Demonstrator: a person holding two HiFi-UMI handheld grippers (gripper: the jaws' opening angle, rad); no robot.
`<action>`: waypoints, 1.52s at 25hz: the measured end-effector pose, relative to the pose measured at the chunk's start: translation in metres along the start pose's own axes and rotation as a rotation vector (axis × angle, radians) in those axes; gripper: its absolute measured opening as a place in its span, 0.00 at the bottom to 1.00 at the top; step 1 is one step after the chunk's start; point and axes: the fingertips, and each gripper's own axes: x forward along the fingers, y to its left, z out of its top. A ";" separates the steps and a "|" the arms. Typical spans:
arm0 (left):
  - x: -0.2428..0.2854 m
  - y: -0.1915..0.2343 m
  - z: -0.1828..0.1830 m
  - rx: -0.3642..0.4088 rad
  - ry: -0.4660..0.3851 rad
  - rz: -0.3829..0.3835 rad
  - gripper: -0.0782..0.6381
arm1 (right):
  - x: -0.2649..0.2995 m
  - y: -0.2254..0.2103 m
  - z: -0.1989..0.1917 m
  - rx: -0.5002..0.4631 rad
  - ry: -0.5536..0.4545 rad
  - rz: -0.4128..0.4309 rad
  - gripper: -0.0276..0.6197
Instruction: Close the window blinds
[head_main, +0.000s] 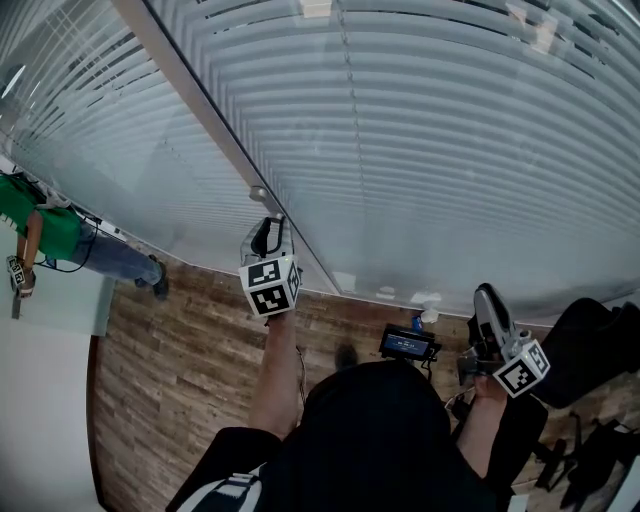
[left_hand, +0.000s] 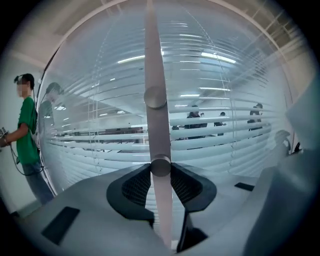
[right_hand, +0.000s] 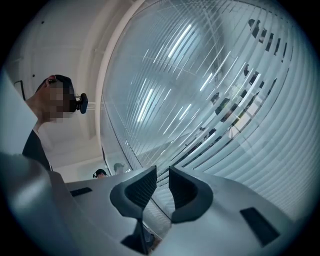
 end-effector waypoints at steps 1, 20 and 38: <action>0.000 0.000 0.000 0.014 0.002 0.003 0.30 | 0.000 0.000 0.000 0.000 0.000 0.001 0.15; -0.001 -0.005 -0.012 -0.493 -0.051 -0.165 0.37 | 0.000 -0.002 -0.001 0.004 0.000 -0.003 0.15; -0.006 0.001 0.005 -0.210 -0.052 -0.049 0.30 | 0.001 0.001 -0.002 0.011 -0.001 0.008 0.15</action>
